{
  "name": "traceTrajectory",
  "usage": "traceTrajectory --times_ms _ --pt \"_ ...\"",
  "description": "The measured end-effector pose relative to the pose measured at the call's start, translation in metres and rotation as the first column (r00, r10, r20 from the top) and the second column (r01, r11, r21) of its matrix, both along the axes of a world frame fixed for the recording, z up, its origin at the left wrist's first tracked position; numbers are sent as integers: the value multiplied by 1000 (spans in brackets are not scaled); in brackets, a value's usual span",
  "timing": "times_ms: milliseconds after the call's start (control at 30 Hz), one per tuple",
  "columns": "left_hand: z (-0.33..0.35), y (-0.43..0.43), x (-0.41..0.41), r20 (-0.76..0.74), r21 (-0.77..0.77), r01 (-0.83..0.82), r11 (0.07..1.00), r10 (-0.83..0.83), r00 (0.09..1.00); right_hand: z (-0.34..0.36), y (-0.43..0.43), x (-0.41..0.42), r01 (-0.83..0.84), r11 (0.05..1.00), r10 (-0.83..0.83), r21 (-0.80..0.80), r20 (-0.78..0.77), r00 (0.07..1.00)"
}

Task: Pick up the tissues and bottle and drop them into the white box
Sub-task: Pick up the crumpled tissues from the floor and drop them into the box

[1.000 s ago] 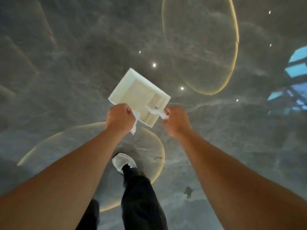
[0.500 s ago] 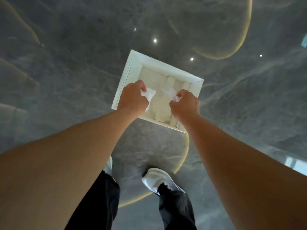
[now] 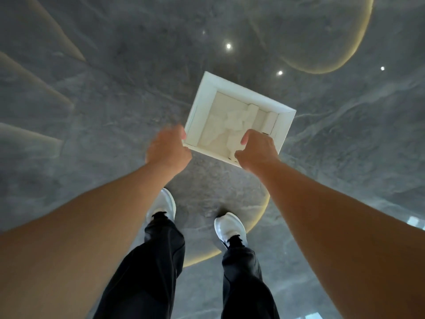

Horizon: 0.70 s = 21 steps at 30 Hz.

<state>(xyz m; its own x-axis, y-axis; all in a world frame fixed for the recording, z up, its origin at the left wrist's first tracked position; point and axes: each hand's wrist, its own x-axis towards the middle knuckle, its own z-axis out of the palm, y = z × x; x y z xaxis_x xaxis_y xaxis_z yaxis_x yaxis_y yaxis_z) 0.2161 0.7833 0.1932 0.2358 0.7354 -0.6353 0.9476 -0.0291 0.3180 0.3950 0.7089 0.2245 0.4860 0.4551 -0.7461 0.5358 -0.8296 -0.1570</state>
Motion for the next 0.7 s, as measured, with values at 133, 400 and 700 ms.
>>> traceTrajectory --times_ms 133,400,700 --pt "41 -16 -18 -31 24 -118 993 119 992 44 9 -22 -197 979 197 56 3 980" --pt "153 -69 -66 -80 -41 -247 968 243 967 133 -24 -105 -630 773 633 74 -9 774" --pt "187 -229 -254 -194 -67 -670 739 649 735 164 -99 -291 -876 467 884 119 -69 462"
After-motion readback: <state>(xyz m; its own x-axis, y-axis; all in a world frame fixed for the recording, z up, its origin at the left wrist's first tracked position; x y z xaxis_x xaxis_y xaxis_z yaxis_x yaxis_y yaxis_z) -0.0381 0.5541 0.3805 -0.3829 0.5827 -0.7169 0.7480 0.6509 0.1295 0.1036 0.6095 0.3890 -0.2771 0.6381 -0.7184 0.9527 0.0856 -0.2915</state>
